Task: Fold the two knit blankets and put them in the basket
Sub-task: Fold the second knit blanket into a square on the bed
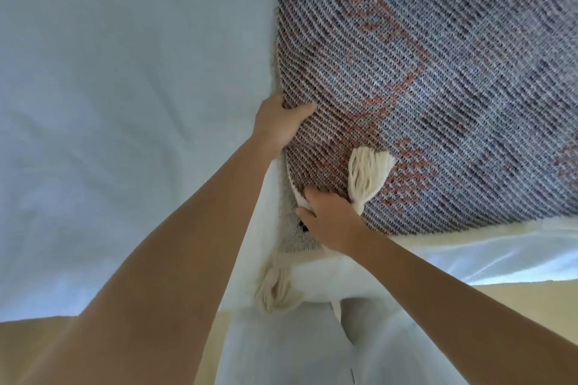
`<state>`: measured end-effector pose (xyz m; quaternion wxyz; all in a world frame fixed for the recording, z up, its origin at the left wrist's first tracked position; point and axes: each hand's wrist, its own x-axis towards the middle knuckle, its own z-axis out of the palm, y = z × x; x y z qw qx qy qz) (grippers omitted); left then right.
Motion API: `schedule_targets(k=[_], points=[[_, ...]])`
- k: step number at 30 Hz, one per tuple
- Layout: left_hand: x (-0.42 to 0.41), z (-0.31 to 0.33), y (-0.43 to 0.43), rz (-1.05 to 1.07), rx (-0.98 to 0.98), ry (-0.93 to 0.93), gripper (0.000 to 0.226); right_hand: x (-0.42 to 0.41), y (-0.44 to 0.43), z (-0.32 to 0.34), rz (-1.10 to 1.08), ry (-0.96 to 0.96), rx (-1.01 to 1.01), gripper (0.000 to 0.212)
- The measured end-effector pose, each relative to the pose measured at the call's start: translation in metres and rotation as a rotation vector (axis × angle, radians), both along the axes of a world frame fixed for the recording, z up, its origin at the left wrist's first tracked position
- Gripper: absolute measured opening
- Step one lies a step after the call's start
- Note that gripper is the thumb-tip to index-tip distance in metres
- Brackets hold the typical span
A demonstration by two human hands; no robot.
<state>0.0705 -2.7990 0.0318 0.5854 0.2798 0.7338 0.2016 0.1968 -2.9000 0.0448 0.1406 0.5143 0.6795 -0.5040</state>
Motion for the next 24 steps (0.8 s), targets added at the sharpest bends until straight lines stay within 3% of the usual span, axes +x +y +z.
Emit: schedule_targets(k=[3, 4, 6, 9, 17, 20, 24], points=[[0.010, 0.000, -0.065, -0.136, -0.170, -0.031, 0.024, -0.001, -0.017, 0.001, 0.022, 0.045, 0.020, 0.012], [0.012, 0.001, -0.085, -0.144, -0.231, -0.055, 0.012, -0.001, -0.021, 0.004, 0.085, 0.022, 0.067, 0.018], [0.016, -0.002, -0.118, -0.087, -0.279, -0.059, 0.014, 0.002, -0.028, 0.009, 0.275, -0.122, 0.191, 0.030], [0.021, -0.006, -0.147, 0.074, -0.261, -0.028, 0.014, 0.012, -0.038, 0.015, 0.477, -0.290, 0.274, 0.024], [0.003, 0.015, -0.185, -0.020, -0.494, -0.114, 0.019, 0.005, -0.079, 0.015, 0.443, 0.135, 0.209, 0.023], [0.000, 0.003, -0.206, 0.022, -0.332, 0.087, 0.025, -0.004, -0.094, -0.003, 0.460, 0.078, 0.117, 0.026], [0.015, -0.008, -0.228, -0.129, -0.203, 0.328, 0.014, -0.001, -0.110, -0.013, 0.472, 0.023, -0.076, 0.054]])
